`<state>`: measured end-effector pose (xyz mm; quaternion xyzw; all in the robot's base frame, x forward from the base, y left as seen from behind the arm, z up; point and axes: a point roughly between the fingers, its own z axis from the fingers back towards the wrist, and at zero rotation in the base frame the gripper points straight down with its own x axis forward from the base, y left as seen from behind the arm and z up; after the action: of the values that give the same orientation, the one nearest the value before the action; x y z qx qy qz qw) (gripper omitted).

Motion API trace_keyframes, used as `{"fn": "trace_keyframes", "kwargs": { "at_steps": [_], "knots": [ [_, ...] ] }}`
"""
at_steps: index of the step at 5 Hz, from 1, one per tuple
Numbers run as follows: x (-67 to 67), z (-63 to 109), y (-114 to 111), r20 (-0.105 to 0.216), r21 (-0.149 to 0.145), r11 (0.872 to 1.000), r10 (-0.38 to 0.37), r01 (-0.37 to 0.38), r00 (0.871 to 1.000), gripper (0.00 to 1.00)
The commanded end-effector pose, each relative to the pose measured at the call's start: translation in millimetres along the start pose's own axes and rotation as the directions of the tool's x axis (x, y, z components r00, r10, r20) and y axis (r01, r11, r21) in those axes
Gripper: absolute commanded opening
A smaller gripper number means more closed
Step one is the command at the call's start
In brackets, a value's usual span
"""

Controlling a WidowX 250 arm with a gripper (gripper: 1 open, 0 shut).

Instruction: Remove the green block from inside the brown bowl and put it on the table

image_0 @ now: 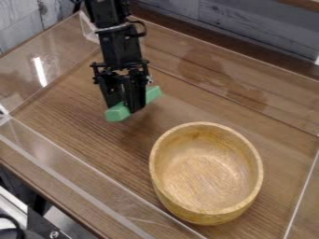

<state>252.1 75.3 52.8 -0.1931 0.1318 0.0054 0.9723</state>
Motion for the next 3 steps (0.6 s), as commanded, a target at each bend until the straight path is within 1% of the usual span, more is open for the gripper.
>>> {"fn": "trace_keyframes", "kwargs": {
  "at_steps": [1,3],
  "knots": [
    [4.0,14.4,2.5,0.041,0.011,1.0,0.001,-0.002,0.999,0.0],
    [5.5,14.9,3.4,0.03,0.003,1.0,0.003,-0.003,1.0,0.0]
  ]
}}
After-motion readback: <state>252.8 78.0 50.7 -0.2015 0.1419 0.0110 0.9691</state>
